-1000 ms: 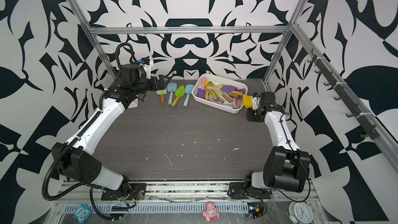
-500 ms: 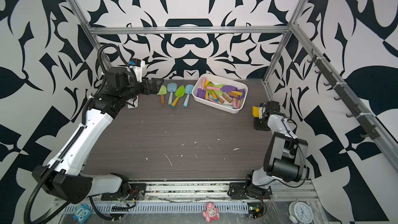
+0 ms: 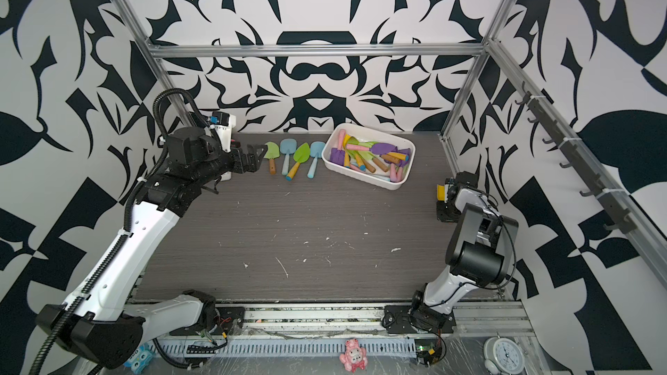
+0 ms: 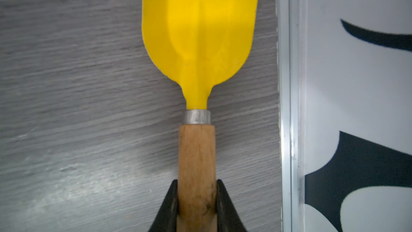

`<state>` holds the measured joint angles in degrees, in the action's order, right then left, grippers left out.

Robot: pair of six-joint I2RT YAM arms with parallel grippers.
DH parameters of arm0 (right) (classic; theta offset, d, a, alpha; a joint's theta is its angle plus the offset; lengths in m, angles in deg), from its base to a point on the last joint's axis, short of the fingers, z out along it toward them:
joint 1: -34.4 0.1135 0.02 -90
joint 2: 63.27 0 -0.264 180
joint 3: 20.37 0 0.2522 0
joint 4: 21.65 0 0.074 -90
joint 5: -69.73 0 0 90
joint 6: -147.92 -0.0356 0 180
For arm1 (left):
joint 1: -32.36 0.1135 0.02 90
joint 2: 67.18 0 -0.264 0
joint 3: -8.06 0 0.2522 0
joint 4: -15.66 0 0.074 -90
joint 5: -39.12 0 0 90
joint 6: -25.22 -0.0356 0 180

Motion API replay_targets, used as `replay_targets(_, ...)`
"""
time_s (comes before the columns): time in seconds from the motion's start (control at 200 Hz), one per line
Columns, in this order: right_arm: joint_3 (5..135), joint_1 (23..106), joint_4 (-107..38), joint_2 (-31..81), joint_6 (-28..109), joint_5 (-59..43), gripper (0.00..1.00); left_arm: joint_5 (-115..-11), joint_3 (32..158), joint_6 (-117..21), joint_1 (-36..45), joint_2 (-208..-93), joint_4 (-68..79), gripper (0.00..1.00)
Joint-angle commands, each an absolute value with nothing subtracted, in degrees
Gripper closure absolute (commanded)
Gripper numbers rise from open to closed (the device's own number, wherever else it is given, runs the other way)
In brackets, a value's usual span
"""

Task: Take the shovel out of the storage box
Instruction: Place the shovel at the center of the board.

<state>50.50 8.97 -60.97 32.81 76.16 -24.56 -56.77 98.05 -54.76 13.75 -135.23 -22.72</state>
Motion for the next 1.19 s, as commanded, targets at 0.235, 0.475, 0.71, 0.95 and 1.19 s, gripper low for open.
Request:
replay_targets(0.235,48.1,8.9,-59.4,32.8,79.7,-27.0,0.94,-56.4,96.5,-54.5,13.9,-135.0,-21.7,0.01)
replay_targets(0.475,48.8,8.8,-59.8,33.6,79.6,-27.8,0.64,-56.0,96.0,-54.2,13.9,-134.6,-21.6,0.01)
replay_targets(0.71,49.5,8.7,-60.8,33.3,80.1,-30.1,0.50,-55.9,95.5,-54.1,13.9,-134.3,-21.9,0.00)
replay_targets(0.95,52.5,8.7,-61.4,32.6,79.4,-30.7,0.47,-55.4,95.7,-54.7,13.9,-133.6,-22.5,0.00)
replay_targets(1.19,58.8,8.9,-62.9,28.3,76.6,-23.5,0.40,-55.0,96.2,-54.9,14.0,-133.2,-22.9,0.01)
